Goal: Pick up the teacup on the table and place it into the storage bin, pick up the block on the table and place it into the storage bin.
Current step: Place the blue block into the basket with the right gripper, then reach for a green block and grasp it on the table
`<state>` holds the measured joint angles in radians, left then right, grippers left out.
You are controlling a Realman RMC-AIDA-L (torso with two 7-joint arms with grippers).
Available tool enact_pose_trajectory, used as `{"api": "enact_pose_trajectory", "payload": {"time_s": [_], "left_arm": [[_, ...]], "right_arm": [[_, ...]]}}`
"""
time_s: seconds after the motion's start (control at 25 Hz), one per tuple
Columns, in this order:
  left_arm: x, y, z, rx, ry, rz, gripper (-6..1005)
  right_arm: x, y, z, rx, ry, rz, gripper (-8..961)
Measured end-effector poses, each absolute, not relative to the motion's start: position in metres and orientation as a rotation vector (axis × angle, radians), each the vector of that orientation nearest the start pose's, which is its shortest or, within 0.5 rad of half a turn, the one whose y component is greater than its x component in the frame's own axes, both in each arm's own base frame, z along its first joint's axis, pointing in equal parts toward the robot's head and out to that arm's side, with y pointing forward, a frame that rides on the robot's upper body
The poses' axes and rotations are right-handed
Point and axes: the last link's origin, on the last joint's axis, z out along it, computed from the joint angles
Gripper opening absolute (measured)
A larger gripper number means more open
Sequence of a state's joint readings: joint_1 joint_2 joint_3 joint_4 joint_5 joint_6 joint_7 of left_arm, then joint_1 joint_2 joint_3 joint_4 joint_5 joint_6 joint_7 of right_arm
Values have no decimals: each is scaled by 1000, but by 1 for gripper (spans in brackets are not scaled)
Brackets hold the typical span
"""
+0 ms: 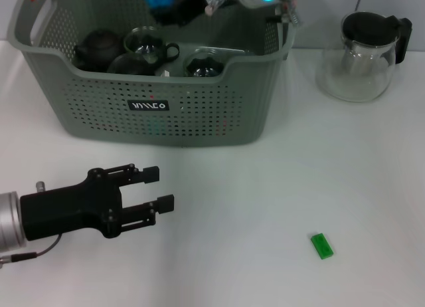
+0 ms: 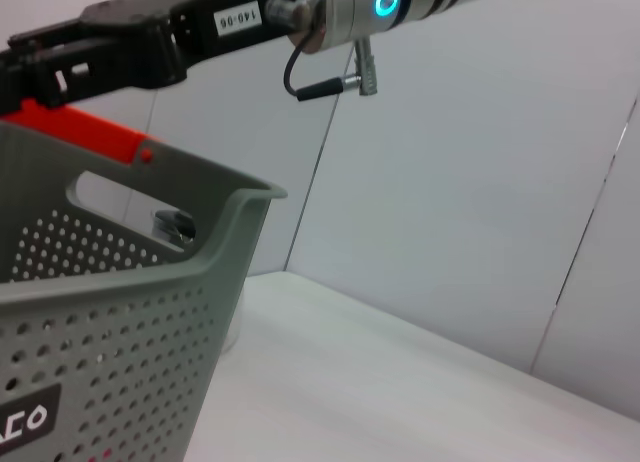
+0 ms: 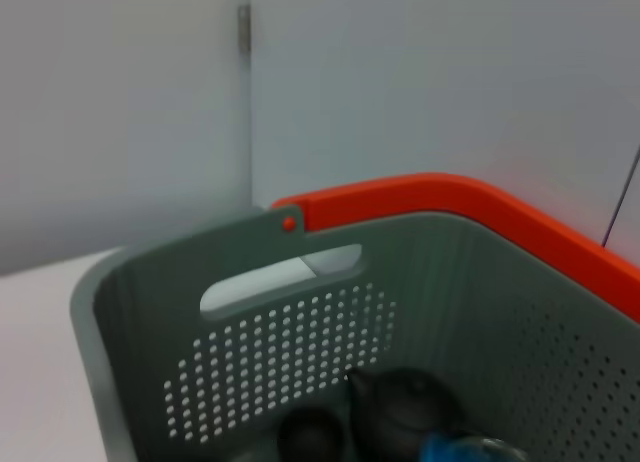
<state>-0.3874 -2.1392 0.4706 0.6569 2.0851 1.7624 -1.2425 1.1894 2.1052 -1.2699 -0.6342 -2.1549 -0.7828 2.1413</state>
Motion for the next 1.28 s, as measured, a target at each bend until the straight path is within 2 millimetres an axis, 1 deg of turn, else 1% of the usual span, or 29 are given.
{"api": "enact_pose_trajectory", "payload": {"time_s": [0.04, 0.12, 0.16, 0.28, 0.32, 0.4, 0.48, 0.56, 0.6, 0.68, 0.76, 0.84, 0.92, 1.0, 1.08, 1.2, 1.28], "left_arm": [[-292, 265, -2, -2660, -674, -903, 664], [-291, 266, -1, -2654, -671, -911, 664], [-291, 265, 0, -2652, -671, -913, 664], [-291, 265, 0, -2647, -672, -918, 664], [-291, 265, 0, -2647, -673, -918, 664], [-292, 265, 0, -2646, -673, -919, 665], [-292, 266, 1, -2643, -671, -917, 665], [-292, 267, 2, -2636, -669, -915, 665], [-292, 268, 3, -2633, -669, -913, 665], [-293, 269, 4, -2630, -668, -909, 665], [-293, 269, 4, -2629, -667, -905, 665], [-293, 269, 4, -2628, -667, -905, 665], [-293, 270, 4, -2625, -667, -908, 665], [-293, 270, 5, -2623, -667, -909, 666], [-293, 270, 5, -2621, -666, -911, 666], [-293, 270, 5, -2619, -665, -912, 666], [-293, 270, 5, -2619, -665, -912, 666]], "right_arm": [[18, 471, -69, -2603, 389, 251, 441], [17, 469, -61, -2586, 391, 315, 442], [15, 469, -53, -2570, 398, 370, 442], [19, 456, -18, -2509, 430, 651, 558], [25, 447, -4, -2486, 426, 761, 597], [42, 425, 18, -2472, 405, 937, 675], [59, 403, 36, -2513, 385, 1041, 746], [71, 380, 52, -2620, 355, 1064, 817], [77, 367, 57, -2712, 357, 1039, 852], [96, 347, 67, -2874, 428, 884, 847], [118, 333, 74, -2962, 501, 641, 842], [137, 325, 75, -2993, 572, 376, 837], [151, 321, 72, -2992, 630, 145, 709], [162, 318, 64, -2989, 672, -76, 704], [168, 318, 57, -2972, 695, -233, 698], [170, 319, 43, -2961, 662, -398, 690], [170, 318, 33, -2967, 621, -477, 684]]}}
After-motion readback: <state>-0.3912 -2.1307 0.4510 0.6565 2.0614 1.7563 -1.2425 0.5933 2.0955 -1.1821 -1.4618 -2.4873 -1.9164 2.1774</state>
